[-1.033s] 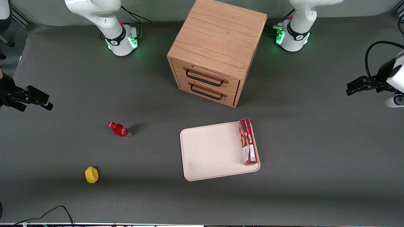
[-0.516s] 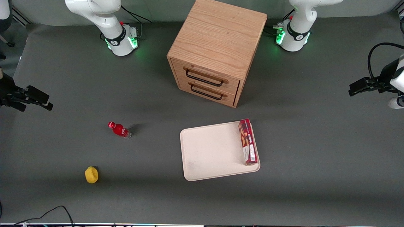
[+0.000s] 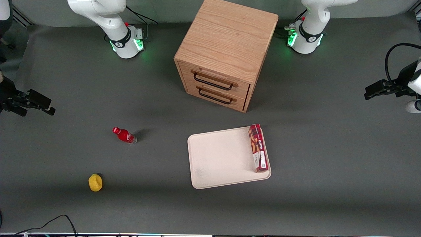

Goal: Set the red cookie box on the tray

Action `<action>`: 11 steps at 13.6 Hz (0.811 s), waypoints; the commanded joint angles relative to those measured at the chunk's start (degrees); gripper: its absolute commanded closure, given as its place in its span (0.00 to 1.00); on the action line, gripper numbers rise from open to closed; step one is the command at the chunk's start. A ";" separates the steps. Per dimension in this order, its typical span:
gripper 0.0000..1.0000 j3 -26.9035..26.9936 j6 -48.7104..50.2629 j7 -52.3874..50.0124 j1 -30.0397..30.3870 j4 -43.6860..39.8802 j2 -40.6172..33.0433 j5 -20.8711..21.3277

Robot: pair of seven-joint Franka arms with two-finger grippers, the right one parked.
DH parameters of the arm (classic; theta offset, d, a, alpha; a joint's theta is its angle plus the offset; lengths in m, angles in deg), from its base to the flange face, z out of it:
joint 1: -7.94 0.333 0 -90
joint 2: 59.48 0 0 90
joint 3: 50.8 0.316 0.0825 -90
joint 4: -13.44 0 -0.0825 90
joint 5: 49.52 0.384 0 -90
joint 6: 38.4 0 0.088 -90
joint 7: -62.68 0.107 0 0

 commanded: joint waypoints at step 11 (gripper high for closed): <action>0.00 -0.02 -0.87 2.76 0.21 1.10 -2.37 0.03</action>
